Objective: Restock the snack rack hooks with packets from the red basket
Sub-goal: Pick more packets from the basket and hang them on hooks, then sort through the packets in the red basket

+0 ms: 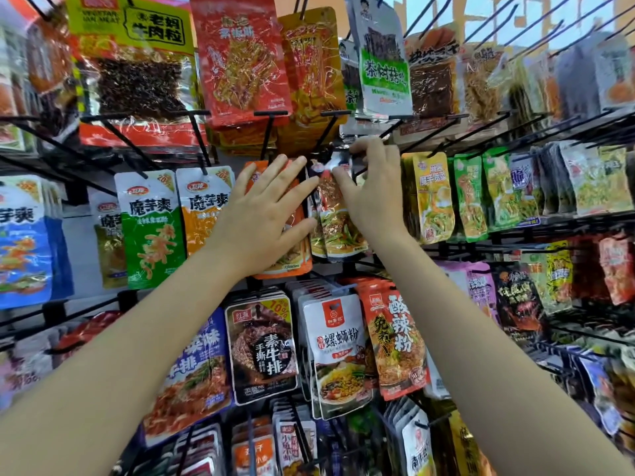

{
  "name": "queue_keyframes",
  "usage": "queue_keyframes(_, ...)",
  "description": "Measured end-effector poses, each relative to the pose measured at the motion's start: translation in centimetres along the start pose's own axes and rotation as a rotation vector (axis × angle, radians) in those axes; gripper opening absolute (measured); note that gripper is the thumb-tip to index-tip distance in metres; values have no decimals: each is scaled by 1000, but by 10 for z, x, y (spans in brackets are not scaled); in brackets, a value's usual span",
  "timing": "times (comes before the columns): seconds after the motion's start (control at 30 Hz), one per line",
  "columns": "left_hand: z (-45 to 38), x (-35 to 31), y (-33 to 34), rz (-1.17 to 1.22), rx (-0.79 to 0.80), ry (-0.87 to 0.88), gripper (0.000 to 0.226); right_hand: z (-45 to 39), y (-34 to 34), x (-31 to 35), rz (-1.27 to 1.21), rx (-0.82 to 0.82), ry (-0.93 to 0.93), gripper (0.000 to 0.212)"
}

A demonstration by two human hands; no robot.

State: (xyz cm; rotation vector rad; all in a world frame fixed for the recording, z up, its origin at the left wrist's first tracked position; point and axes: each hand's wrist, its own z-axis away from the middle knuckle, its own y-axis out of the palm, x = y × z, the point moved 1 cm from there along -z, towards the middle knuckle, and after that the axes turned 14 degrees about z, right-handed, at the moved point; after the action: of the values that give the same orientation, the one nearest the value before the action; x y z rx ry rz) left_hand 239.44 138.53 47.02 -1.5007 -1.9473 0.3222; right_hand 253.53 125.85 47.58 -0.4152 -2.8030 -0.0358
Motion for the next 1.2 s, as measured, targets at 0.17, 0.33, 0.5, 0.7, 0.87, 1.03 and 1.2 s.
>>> queue_keyframes(0.17,19,4,8,-114,67,-23,68,32,15,-7,315,81,-368,49)
queue_keyframes(0.33,14,6,17,-110,115,-75,74,37,29,-10,448,240,-372,57)
queue_keyframes(0.5,15,1,10,-19,108,-96,73,38,11,-7,456,330,-348,53)
queue_keyframes(0.7,36,-71,-8,373,-237,120,54,83,-76,-21,210,176,-183,49)
queue_keyframes(0.87,81,-175,54,821,-212,220,41,175,-173,-73,308,205,40,36)
queue_keyframes(1.03,147,-283,165,988,213,144,41,302,-244,-145,536,456,371,40)
queue_keyframes(1.2,254,-390,251,1046,788,141,72,462,-311,-185,680,657,727,39)
